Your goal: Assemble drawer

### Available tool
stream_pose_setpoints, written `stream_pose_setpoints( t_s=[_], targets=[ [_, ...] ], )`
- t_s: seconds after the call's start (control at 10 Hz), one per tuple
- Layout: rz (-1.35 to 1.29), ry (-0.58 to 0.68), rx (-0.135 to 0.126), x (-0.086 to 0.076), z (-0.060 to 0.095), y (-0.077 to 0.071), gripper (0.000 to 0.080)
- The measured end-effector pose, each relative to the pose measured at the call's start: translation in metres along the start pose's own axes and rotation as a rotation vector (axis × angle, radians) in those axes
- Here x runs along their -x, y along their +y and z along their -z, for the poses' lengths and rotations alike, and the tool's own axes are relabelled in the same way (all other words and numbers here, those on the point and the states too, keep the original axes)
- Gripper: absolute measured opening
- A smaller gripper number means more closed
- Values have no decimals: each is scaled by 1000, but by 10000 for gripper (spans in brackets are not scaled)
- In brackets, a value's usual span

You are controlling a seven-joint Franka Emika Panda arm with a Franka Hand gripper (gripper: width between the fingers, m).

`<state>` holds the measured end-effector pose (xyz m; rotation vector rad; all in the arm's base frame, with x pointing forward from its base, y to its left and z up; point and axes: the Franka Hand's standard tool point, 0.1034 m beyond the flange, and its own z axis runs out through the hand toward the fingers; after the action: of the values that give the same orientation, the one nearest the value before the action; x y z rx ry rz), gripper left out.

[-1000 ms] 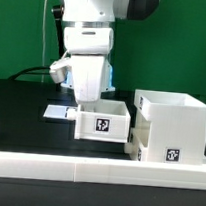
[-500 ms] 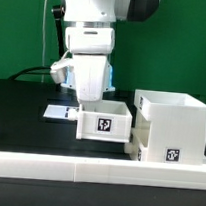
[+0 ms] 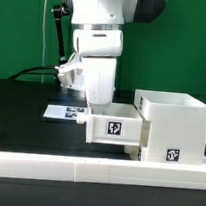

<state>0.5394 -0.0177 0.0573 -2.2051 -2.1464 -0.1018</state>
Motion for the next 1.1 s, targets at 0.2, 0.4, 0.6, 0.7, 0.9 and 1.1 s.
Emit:
stream_pose_setpoints(
  t_s=[0.2, 0.4, 0.6, 0.7, 0.9, 1.1],
  targets=[
    [0, 1, -3, 0, -2, -1, 42],
    [2, 2, -3, -2, -1, -1, 42],
    [1, 0, 30, -1, -3, 0, 42],
    [0, 0, 24, -1, -4, -1, 42],
    [-1, 1, 24, -1, -4, -1, 42],
    [-9, 0, 23, -2, -4, -1, 42]
  ],
)
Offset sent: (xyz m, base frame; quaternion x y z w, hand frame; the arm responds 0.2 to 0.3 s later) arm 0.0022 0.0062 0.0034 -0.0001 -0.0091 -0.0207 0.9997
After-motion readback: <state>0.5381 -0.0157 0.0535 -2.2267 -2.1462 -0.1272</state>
